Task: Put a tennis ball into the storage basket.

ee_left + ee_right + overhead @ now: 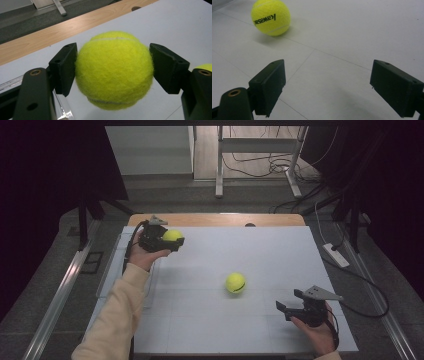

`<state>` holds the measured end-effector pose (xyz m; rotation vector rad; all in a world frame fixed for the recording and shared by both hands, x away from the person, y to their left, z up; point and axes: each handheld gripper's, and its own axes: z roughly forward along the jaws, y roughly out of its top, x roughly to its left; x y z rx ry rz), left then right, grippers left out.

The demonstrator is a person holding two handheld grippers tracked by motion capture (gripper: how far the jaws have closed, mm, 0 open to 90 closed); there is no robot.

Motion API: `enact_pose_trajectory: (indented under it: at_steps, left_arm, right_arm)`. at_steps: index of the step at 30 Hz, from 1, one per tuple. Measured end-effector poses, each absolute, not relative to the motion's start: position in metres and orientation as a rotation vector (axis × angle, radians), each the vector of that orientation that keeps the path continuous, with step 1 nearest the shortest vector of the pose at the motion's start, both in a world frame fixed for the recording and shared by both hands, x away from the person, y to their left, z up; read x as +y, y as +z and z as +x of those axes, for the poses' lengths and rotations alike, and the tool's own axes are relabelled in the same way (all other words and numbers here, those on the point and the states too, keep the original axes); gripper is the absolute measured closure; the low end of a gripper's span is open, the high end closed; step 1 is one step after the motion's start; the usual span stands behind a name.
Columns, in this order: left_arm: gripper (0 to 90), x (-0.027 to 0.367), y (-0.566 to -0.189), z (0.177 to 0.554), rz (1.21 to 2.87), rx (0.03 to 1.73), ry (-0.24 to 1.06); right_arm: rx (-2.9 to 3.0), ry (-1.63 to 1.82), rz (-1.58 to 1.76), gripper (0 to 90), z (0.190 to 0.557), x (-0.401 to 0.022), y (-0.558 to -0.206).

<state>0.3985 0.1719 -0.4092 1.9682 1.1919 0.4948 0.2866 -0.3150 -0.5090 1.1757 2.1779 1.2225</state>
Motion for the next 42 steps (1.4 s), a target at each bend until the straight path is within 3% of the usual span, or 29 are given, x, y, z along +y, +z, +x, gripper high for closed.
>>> enact_pose_trajectory:
  at_steps: [42]
  left_arm:
    - [27.4, 0.201, -0.408, 0.397, 1.916, 1.263, 0.534]
  right_arm:
    - [2.178, 1.217, 1.172, 13.2, 0.288, -0.315, -0.509]
